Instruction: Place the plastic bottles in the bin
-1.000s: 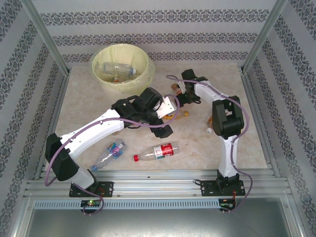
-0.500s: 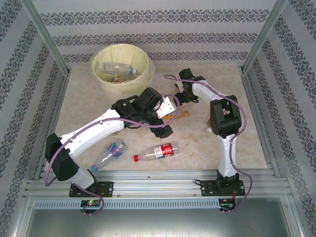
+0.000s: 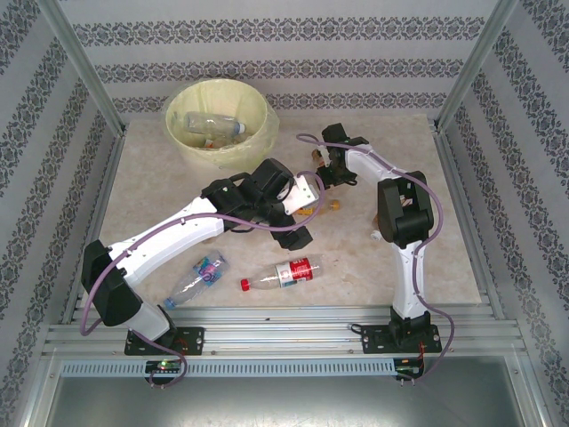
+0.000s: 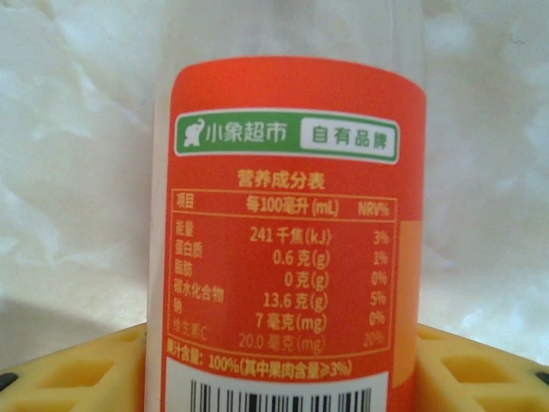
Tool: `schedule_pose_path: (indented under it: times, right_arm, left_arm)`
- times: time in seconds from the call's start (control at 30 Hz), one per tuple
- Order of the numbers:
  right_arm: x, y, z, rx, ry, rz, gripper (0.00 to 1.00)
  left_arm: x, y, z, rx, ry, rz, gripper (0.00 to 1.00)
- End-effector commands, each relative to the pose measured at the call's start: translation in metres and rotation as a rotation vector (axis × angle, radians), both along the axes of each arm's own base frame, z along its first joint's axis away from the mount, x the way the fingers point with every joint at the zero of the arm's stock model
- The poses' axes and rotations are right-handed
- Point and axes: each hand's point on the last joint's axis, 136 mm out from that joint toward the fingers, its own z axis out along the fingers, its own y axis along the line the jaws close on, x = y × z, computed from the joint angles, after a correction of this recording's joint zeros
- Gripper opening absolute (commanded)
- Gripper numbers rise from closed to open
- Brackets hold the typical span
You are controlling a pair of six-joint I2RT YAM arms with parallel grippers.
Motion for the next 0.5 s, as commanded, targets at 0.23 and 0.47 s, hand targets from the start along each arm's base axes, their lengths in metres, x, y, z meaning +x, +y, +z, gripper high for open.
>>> schedule_pose_path:
  times: [0.23,0.47]
  right_arm:
    - [-0.023,-0.002,0.069,0.128,-0.132,-0.058,0.59]
    - [-0.071,-0.002,0.104,0.262,-0.188,-0.118,0.6]
  left_arm:
    - [-0.007,-0.01,0.019,-0.08,0.022,0.007,1.0]
    - [-0.007,-0.014,0.034,-0.149,0.048,0.051,1.0]
